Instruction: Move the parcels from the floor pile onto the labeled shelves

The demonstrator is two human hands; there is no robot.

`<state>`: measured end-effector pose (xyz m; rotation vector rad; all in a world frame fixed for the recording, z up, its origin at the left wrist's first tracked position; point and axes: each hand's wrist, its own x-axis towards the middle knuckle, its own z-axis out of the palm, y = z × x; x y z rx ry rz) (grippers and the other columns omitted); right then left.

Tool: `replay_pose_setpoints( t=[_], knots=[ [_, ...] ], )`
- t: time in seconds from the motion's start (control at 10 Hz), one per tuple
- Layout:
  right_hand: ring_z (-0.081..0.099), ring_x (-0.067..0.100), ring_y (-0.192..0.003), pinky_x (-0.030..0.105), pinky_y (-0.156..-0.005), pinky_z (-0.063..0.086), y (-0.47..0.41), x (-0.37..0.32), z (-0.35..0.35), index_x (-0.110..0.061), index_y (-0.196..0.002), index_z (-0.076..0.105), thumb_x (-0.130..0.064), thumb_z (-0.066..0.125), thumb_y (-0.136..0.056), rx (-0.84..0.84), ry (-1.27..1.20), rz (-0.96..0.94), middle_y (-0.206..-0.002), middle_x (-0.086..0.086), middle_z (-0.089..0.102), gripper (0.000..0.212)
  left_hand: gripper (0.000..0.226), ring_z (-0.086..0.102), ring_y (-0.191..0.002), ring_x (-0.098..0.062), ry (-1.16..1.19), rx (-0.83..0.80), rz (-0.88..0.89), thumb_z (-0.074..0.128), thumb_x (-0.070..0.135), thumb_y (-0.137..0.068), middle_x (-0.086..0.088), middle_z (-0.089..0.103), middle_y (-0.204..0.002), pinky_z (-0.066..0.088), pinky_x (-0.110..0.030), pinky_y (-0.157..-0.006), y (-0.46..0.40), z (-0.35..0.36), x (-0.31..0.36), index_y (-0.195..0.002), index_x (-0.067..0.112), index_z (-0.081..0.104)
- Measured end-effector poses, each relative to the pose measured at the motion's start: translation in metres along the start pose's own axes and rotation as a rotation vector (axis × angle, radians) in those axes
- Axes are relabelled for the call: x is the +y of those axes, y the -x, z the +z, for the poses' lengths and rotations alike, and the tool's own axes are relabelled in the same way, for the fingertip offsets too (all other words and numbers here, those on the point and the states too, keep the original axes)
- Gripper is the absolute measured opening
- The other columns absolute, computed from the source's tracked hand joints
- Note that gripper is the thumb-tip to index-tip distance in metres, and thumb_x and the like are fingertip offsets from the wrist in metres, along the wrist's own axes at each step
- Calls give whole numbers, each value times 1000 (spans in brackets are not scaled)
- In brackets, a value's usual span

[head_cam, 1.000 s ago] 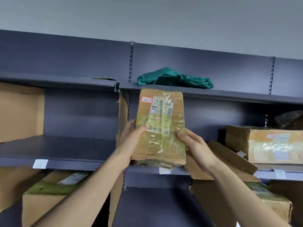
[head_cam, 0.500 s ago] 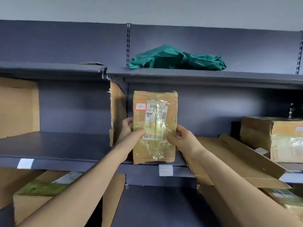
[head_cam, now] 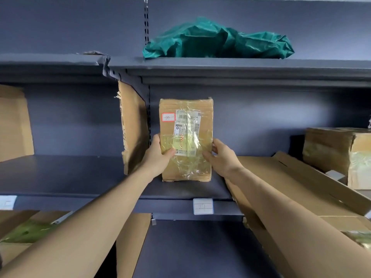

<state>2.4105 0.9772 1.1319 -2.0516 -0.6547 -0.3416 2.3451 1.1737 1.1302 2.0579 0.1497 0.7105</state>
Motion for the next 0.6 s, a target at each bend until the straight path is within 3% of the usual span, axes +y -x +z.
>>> replay_pose_setpoints(
  t=[0.2,0.4,0.5,0.6],
  knots=[
    [58,18,-125,20,-90,37,5,1,3,-20,-136,56,-20,57,-102,17,9,3,-132,-2,66,34,52,56,-114,-18,-5,33,20,59,27,-97,5,58,-129,46,-45,-104,2,3,-7,-143,26,34],
    [60,25,-117,24,-83,38,8,-4,10,-13,-130,56,-17,52,-103,54,23,60,-126,3,67,28,39,60,-104,-27,-210,93,-17,60,28,-97,-7,61,-121,51,-43,-89,4,3,6,-128,13,42],
    [57,25,-100,26,-78,38,11,-8,14,-11,-129,52,-17,49,-102,52,53,100,-124,6,65,28,53,57,-113,-31,-240,151,-58,62,26,-95,-11,56,-132,50,-42,-90,12,10,17,-139,10,35],
    [59,26,-107,29,-83,44,22,-10,13,-13,-142,44,-27,52,-102,72,-19,151,-134,8,61,44,80,49,-128,-29,-155,255,-61,63,24,-95,-9,35,-153,42,-34,-90,29,22,27,-156,13,12]
  ],
)
